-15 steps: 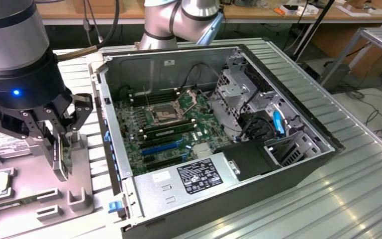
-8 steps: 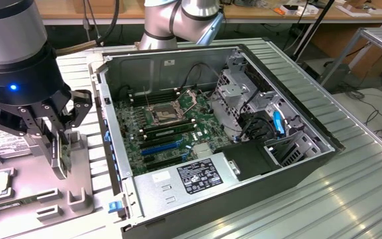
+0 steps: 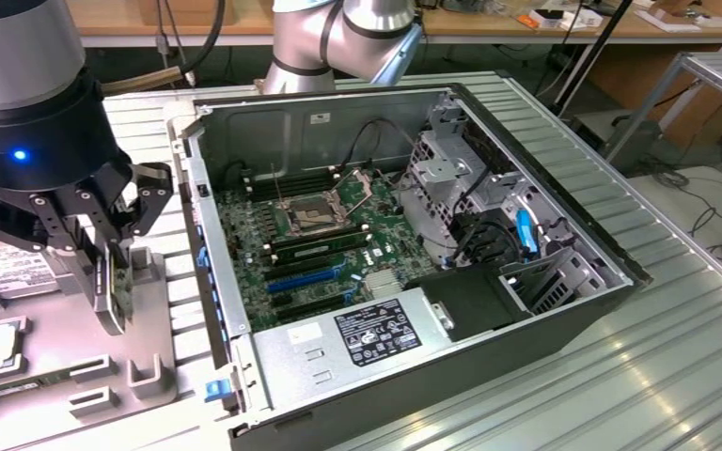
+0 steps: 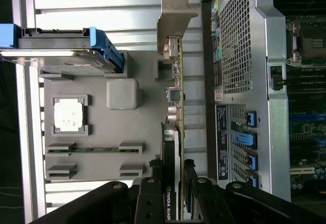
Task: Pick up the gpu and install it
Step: 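Pick up the gpu and move the gpu toward the slot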
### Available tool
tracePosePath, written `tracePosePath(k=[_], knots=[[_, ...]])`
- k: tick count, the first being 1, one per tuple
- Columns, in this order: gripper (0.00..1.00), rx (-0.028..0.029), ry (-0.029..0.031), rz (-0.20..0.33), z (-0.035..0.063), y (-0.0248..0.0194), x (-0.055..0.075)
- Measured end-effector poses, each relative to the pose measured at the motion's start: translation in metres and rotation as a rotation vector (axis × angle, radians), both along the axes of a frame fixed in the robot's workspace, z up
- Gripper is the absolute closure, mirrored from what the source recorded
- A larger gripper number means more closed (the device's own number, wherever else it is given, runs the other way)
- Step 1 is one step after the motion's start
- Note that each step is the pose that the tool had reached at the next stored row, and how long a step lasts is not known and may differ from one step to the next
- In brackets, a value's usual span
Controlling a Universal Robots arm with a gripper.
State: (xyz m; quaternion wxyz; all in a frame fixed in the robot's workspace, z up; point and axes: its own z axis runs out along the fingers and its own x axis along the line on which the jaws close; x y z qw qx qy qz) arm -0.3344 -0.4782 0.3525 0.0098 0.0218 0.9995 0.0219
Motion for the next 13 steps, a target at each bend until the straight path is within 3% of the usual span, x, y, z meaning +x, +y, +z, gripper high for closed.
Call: tracePosePath(k=[13], knots=[[0.73, -0.0002, 0.0001, 0.0, 0.008, 0.0, 0.0]])
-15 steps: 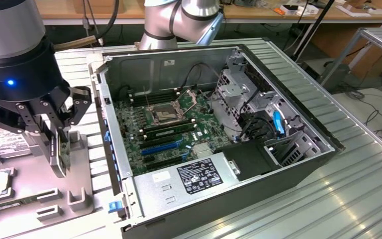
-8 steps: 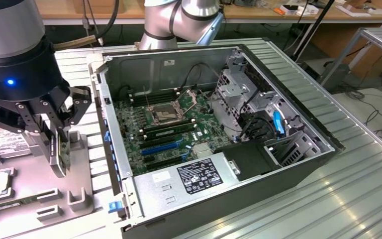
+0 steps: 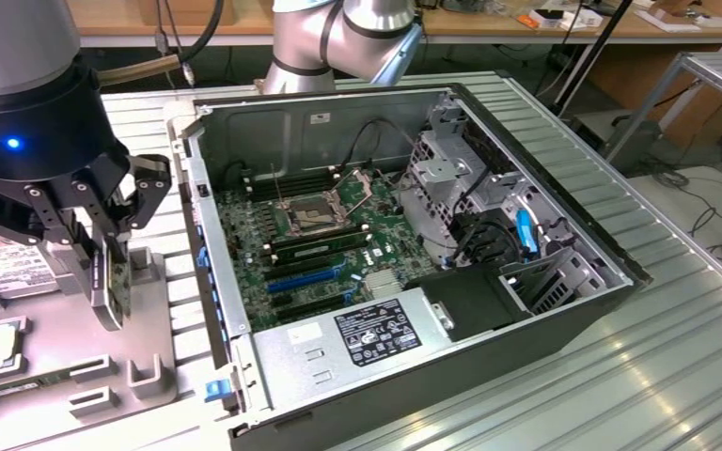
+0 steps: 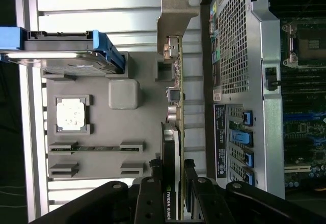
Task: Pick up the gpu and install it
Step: 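Pick up the gpu and move the gpu toward the slot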
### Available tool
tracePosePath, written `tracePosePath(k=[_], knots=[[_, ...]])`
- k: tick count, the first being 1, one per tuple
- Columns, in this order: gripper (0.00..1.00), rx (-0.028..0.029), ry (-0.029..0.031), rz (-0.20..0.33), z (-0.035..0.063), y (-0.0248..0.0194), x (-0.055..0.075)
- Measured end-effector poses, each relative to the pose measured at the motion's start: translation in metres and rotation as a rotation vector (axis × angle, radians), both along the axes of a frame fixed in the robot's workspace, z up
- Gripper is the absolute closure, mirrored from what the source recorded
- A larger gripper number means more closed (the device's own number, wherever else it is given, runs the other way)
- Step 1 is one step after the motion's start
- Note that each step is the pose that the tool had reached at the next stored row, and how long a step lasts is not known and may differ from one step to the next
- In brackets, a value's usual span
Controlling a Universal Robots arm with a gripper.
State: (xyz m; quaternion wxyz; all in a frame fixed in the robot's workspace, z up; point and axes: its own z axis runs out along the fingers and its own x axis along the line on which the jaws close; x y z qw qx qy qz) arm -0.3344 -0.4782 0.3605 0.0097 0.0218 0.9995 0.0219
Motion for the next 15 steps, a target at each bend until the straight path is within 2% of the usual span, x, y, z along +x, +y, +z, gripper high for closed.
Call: tracePosePath(k=[12, 15], knots=[[0.73, 0.0, 0.0, 0.0, 0.0, 0.0, 0.0], [0.73, -0.0014, 0.0, 0.0, 0.006, 0.0004, 0.0]])
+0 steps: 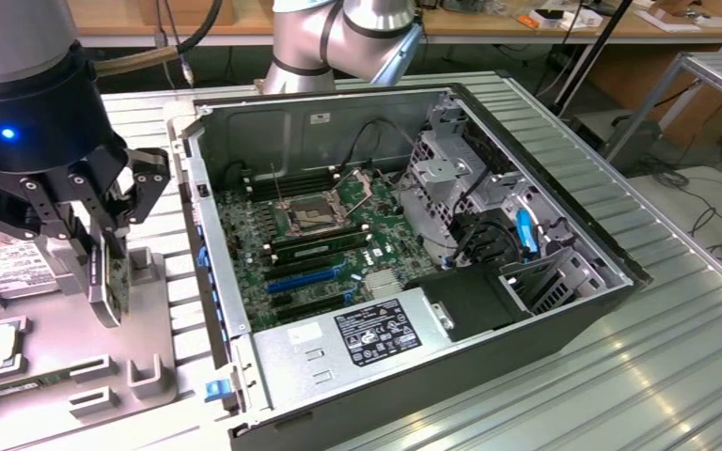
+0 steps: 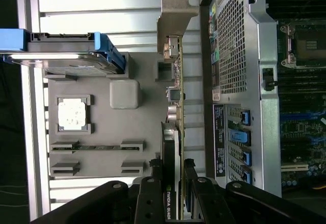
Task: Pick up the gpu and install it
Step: 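Pick up the gpu and move the gpu toward the slot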
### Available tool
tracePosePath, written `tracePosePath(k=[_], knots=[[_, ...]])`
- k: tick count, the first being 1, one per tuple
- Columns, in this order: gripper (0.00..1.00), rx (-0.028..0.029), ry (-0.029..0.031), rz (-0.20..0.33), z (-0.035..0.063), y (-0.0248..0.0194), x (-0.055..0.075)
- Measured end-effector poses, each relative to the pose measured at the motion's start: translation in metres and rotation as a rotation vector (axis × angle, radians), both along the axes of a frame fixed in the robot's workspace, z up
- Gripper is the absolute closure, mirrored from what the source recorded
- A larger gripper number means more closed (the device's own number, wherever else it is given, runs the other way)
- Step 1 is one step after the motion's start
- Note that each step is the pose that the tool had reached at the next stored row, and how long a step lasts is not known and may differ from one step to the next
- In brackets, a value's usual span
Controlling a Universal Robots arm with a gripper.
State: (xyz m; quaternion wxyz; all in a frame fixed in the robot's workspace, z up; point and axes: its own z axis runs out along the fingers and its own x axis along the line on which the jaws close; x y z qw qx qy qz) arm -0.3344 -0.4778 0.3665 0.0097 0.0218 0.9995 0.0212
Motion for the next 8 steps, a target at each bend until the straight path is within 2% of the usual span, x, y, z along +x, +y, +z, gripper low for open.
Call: tracePosePath(k=[4, 8], knots=[[0.73, -0.0002, 0.0, 0.0, 0.012, 0.0001, 0.0], [0.73, -0.0002, 0.0, 0.0, 0.0192, 0.0001, 0.0]])
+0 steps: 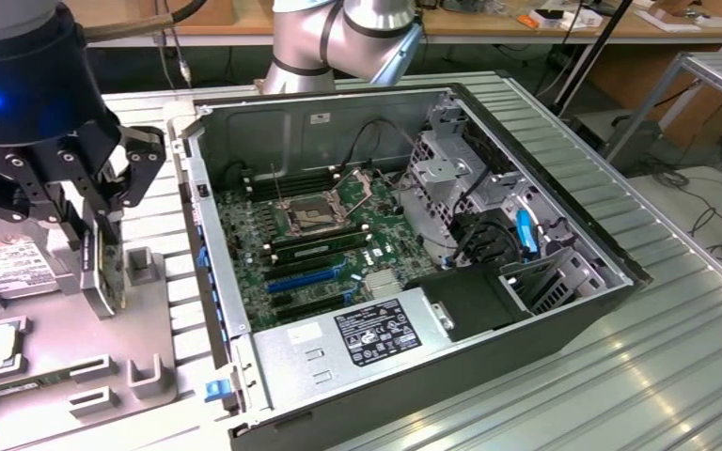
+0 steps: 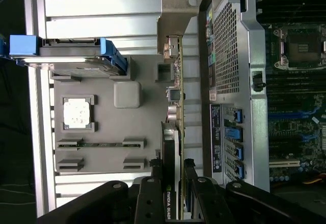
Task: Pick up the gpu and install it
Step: 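Pick up the gpu and move the gpu toward the slot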
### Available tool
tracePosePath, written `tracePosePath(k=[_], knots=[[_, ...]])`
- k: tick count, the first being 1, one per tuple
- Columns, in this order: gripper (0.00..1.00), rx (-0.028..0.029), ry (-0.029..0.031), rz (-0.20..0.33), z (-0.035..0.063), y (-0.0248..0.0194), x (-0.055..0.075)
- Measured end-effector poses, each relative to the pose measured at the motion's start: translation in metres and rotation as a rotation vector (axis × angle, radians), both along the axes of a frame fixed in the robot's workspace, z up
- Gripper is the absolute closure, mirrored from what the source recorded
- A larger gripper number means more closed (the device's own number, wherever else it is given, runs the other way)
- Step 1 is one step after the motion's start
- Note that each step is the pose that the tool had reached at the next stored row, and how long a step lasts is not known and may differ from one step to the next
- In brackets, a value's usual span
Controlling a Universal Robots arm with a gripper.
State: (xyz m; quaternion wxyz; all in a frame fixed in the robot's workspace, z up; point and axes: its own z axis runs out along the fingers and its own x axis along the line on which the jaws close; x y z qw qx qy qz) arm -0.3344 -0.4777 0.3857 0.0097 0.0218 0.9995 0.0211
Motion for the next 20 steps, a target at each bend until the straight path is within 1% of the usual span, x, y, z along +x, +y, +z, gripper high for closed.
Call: tracePosePath(k=[4, 6, 9, 14, 20], knots=[[0.73, 0.0, 0.0, 0.0, 0.0048, 0.0001, 0.0], [0.73, 0.0, 0.0001, 0.0, 0.0094, 0.0002, 0.0], [0.73, 0.0, 0.0, 0.0, 0.0196, 0.0002, 0.0], [0.73, 0.0001, 0.0, 0.0, 0.0322, 0.0004, 0.0], [0.73, -0.0001, 0.0002, 0.0, 0.0326, 0.0004, 0.001]])
